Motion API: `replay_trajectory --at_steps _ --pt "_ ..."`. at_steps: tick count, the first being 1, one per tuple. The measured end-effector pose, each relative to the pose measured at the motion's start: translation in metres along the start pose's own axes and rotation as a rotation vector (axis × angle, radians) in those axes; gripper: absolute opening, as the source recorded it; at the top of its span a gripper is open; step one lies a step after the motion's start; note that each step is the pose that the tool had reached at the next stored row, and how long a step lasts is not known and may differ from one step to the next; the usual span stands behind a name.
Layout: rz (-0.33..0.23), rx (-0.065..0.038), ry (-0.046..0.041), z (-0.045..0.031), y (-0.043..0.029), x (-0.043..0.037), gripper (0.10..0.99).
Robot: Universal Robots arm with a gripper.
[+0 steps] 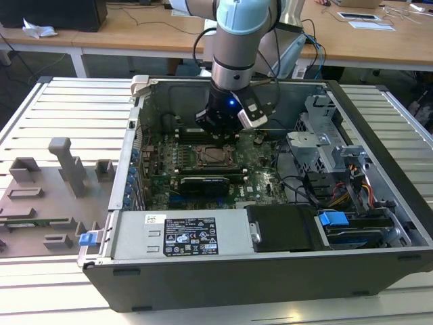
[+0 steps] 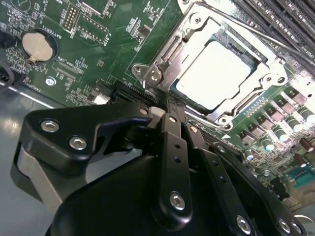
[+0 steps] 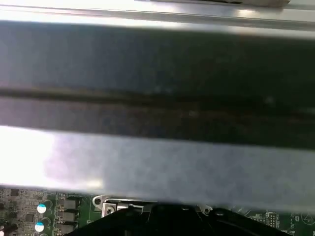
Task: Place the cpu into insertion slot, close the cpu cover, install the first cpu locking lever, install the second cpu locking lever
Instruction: 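Install the first cpu locking lever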
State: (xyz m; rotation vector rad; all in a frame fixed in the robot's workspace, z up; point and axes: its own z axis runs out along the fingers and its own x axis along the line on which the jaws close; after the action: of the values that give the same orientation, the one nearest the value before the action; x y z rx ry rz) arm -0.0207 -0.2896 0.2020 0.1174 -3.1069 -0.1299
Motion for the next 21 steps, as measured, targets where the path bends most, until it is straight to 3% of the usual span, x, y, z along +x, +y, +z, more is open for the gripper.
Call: replay_trajectory --at_steps 8,12,13,15,21 --pt "0.0 -0.004 -0.0018 -0.001 0.0019 -0.0009 0.106" --pt "0.0 0.01 -0.0011 -0.0125 0.0026 -0.0004 0.106" --pt "0.0 0.019 -0.0015 -0.0151 0.0014 0.0001 0.106" --pt "0.0 0.025 -0.0026 -0.0163 -0.0045 0.0015 0.106" --pt "0.0 0.027 -0.0028 -0.0177 -0.0224 0.0037 0.106"
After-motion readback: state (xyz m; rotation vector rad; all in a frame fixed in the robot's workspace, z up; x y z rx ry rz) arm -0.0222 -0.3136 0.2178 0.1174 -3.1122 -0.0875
